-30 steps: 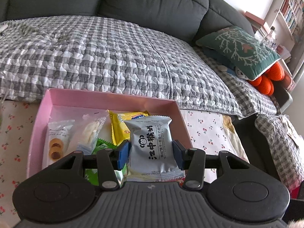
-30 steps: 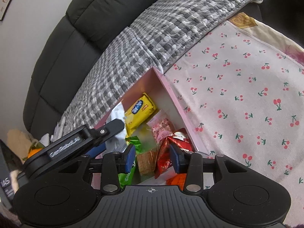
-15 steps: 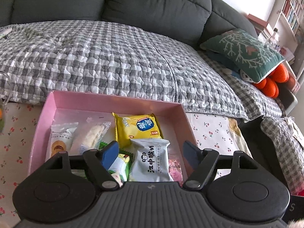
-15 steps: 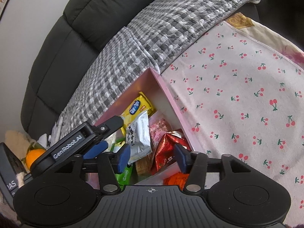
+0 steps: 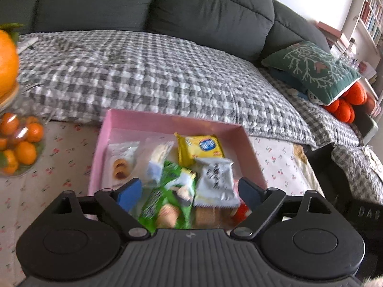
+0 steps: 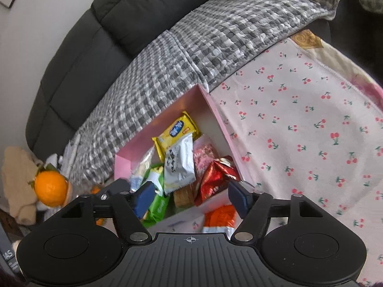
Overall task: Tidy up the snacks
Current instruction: 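Lift both open tools away from the box, then grasp a clear-wrapped white snack with the left tool while the right tool grasps a red cartoon candy packet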
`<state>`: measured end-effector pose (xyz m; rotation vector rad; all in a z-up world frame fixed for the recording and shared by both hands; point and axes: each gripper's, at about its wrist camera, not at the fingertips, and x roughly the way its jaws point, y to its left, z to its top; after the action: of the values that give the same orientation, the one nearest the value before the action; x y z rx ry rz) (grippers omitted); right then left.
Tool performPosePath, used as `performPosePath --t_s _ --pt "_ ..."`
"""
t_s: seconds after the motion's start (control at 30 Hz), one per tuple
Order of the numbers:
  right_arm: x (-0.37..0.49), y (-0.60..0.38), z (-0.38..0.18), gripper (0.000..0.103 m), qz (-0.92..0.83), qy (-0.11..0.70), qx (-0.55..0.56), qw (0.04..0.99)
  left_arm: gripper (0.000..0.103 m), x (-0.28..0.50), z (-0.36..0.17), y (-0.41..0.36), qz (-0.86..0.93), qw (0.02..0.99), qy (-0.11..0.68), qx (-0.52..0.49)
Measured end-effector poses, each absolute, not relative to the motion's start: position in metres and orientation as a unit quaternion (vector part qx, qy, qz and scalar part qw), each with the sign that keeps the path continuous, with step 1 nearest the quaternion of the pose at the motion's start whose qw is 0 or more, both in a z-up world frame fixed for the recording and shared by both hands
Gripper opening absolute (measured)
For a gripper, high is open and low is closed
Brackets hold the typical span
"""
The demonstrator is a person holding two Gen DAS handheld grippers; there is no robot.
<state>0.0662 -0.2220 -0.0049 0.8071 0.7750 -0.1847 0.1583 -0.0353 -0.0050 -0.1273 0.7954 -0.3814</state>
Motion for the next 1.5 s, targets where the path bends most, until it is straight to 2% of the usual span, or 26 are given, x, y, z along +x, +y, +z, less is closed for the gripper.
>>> performPosePath --t_s 0.3,0.47,1.23,1.43,1.5 --pt "0.048 -0.212 0.005 0.084 -0.09 0.399 0.33 0.851 0.098 0.127 -0.003 -0.013 -0.168 0.898 0.404 -0.041" --pt "0.041 -0.202 0.006 0.085 -0.088 0.423 0.301 0.85 0.102 0.108 -0.005 -0.004 -0.15 0.894 0.421 -0.034" --pt "0.003 -0.164 -0.019 0.088 -0.08 0.532 0.147 0.83 0.102 0.044 -0.057 0.038 -0.131 0.848 0.513 0.005" --pt "-0.006 -0.165 -0.031 0.088 -0.086 0.553 0.132 0.818 0.097 0.036 -0.063 0.047 -0.143 0.836 0.529 0.008" --pt "-0.008 -0.166 -0.036 0.088 -0.086 0.561 0.131 0.813 0.09 0.033 -0.067 0.049 -0.149 0.83 0.538 0.012"
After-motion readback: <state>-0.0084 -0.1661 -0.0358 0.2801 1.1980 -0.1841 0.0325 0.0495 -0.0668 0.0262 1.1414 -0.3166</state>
